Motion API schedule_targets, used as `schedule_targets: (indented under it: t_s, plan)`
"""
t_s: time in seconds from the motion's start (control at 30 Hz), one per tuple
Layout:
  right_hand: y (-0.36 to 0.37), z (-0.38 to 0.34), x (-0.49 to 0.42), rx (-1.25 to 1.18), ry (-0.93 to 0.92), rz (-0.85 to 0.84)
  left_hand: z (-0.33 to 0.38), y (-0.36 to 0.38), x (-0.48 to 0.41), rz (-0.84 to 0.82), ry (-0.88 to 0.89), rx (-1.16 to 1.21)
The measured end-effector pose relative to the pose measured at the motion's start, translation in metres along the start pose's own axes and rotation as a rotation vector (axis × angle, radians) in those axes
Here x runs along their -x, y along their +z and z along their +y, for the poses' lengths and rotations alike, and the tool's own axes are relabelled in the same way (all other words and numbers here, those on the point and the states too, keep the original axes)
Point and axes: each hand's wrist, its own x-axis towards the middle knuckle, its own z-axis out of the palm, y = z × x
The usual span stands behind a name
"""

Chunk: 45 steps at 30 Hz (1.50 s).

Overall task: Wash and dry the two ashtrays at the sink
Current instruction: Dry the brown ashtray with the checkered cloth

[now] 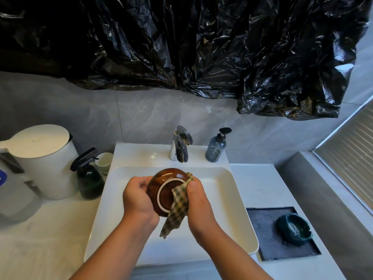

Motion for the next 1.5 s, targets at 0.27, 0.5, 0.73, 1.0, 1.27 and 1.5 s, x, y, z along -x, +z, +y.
schedule_targets:
  t_s: [0.27,0.5,0.73,1.0,1.27,1.5]
  plan:
    - [0.014,0.014,0.012,0.153,-0.150,0.093,0.008,0.009,0.018,-0.144,-0.186,0.056]
    - [0.007,0.023,0.012,0.165,-0.143,0.153,0.001,0.006,0.022,-0.329,-0.305,0.061]
    - [0.011,0.026,0.022,0.469,-0.257,0.098,-0.003,0.009,0.029,-0.399,-0.251,-0.035]
    - [-0.007,0.007,0.006,0.684,-0.425,-0.017,-0.001,0.006,0.036,-0.471,-0.045,-0.386]
    - [-0.023,-0.004,-0.005,0.359,-0.345,-0.073,-0.003,0.000,0.038,-0.479,0.153,-0.482]
    - [-0.019,-0.001,0.001,0.223,-0.246,-0.013,0.002,0.004,0.043,-0.487,0.254,-0.434]
